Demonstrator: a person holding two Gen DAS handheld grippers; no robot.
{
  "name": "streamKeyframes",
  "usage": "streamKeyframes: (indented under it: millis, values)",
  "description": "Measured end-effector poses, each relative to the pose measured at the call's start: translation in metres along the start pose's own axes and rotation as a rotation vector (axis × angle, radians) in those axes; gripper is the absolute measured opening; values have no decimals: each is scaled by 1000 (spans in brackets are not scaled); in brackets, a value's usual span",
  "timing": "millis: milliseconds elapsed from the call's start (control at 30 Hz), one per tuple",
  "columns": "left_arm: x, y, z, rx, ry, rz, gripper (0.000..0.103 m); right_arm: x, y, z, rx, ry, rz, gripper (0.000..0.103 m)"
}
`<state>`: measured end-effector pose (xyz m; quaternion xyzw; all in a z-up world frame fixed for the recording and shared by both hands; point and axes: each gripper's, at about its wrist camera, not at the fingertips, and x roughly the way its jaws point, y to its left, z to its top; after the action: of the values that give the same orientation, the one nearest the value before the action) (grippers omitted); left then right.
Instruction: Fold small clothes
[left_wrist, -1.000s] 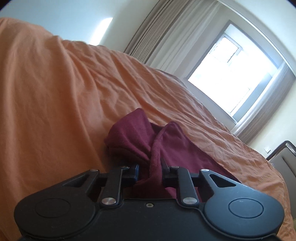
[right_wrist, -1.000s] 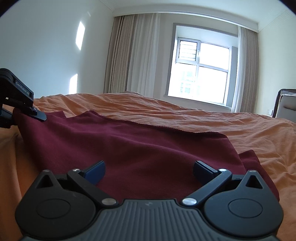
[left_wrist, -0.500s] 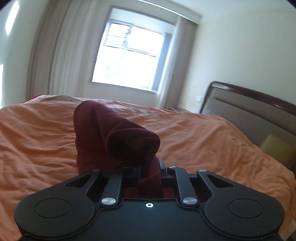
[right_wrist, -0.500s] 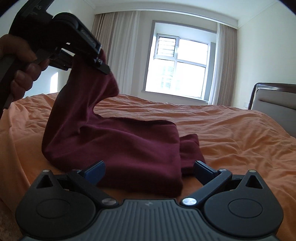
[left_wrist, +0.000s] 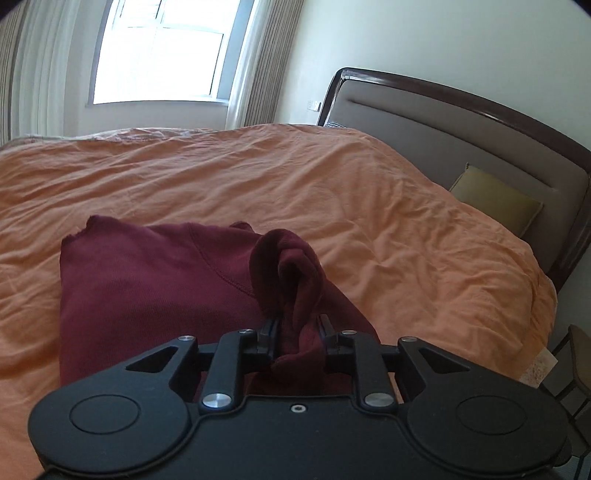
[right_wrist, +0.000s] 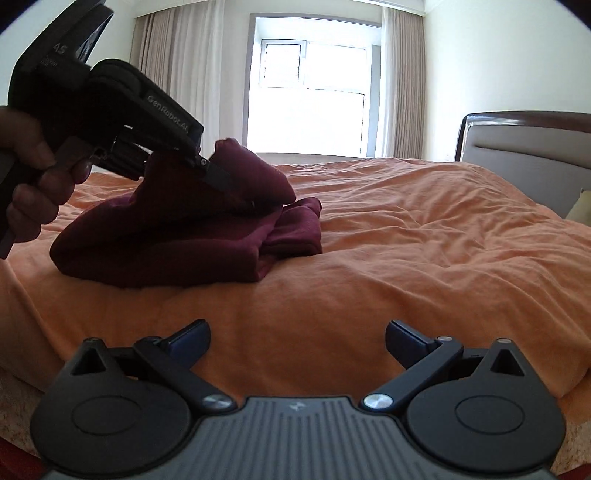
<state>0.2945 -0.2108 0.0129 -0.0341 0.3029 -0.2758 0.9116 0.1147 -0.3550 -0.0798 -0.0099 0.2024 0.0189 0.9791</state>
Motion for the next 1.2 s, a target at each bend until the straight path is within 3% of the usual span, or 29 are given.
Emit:
streamKeyframes:
  millis: [100,200,267,367,467,633,867,1067,1200]
  values:
    - [-3,4,-2,-38,12,-30,30,-4,-2,-2,17,-1,0,103]
    - [-6,3,-3,-50,5,-44,43,-4,-1,-2,18,-2,0,103]
    - [-12,5,-2,-75,3,-56,71,-4,0,-2,19,-3,2,103]
    - [-26,10,-3,-108,-26,-64,89,-6,3,-1,22,-10,7,103]
    - [-41,18,-4,-136,-58,-17,102,-8,6,1,30,-25,16,103]
    - [-70,45,-12,-215,-109,169,102,-11,9,11,51,-70,51,103]
    - [-95,99,-47,-382,-128,421,102,-8,15,37,112,-107,237,103]
    - [-99,123,-66,-469,-100,422,102,20,9,60,351,-42,456,103]
    - [-94,120,-67,-446,-96,417,102,50,10,66,471,64,442,103]
